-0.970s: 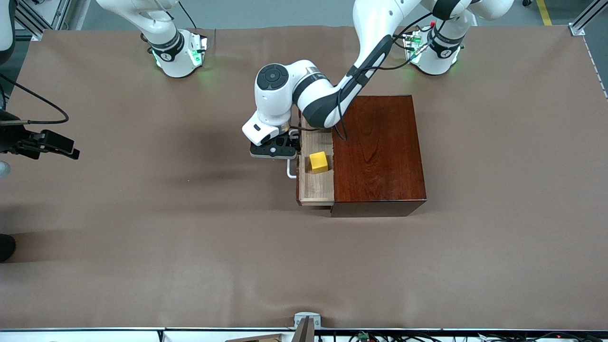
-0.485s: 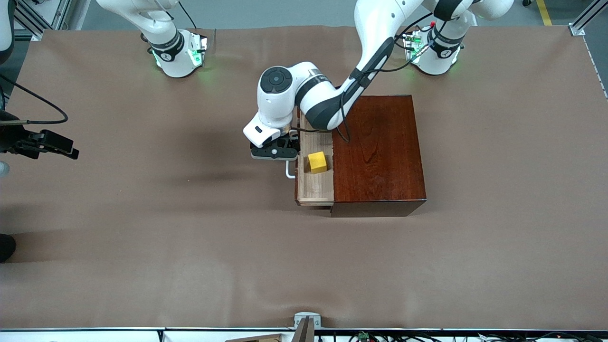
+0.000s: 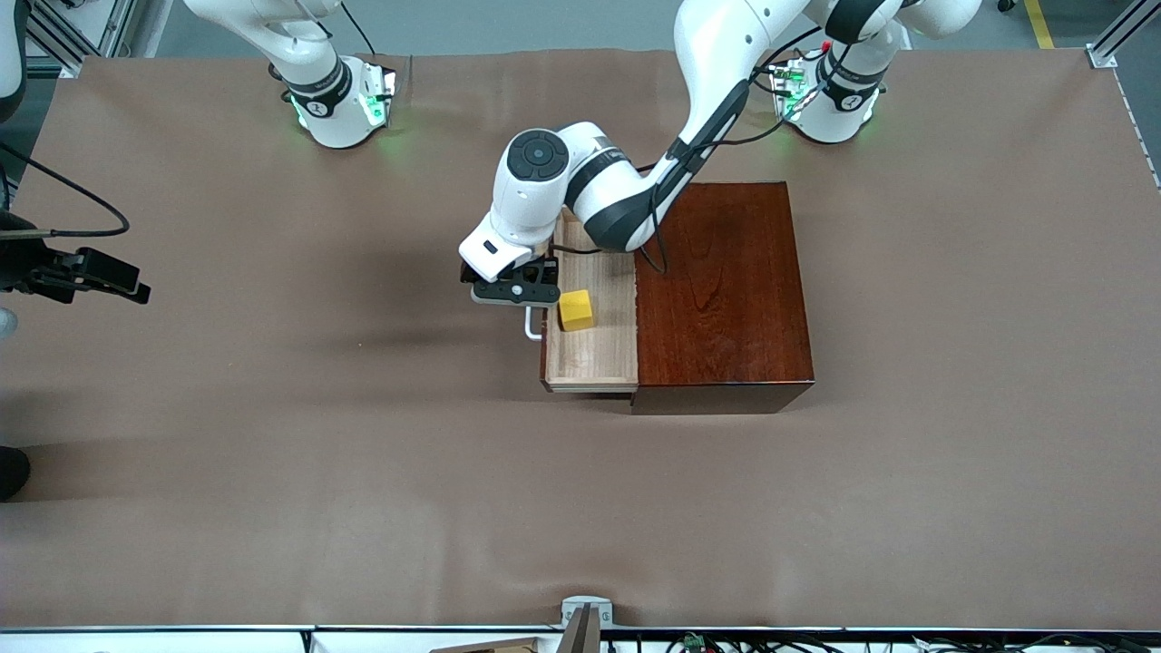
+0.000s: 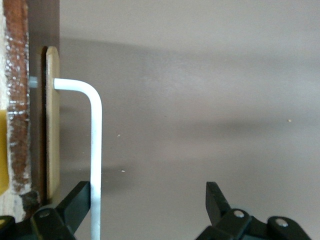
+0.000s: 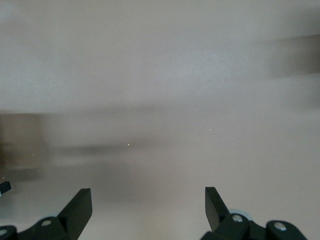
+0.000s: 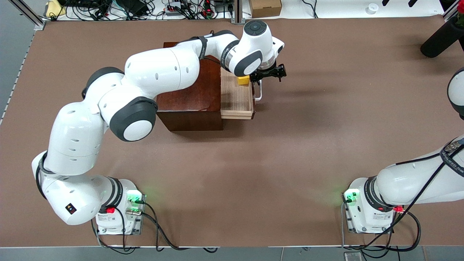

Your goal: Open drawer, take yellow block, close drawer

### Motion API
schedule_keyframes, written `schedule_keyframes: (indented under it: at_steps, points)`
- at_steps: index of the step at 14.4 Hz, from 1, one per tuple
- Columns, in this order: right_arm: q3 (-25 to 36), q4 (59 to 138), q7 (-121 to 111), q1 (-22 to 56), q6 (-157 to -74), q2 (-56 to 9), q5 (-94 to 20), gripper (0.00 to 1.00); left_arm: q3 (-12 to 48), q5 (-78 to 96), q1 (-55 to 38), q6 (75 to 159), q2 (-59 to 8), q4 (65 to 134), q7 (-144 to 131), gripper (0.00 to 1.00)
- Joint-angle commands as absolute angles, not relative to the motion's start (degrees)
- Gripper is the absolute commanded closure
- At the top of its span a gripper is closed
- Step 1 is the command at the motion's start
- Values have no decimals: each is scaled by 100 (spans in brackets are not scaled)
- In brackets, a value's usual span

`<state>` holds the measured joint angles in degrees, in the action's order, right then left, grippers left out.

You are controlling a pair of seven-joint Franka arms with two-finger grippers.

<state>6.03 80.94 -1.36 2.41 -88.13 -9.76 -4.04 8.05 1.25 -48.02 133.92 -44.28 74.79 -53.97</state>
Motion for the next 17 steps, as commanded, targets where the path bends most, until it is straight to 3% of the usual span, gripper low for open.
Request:
schedule_keyframes:
  at_steps: [1, 9, 17]
  points:
    - [519, 8068, -123, 368, -8763, -993, -457, 0, 1019, 396, -4738, 13729, -4597, 7216, -5511, 0]
    - [510, 8077, -984, 993, -8780, -1011, -475, 0, 738, 316, -4500, 12333, -4166, 7216, -5546, 0]
    - [510, 8077, -1661, 1792, -9061, -1151, -545, 0, 598, 369, -3623, 10374, -2376, 7242, -5502, 0]
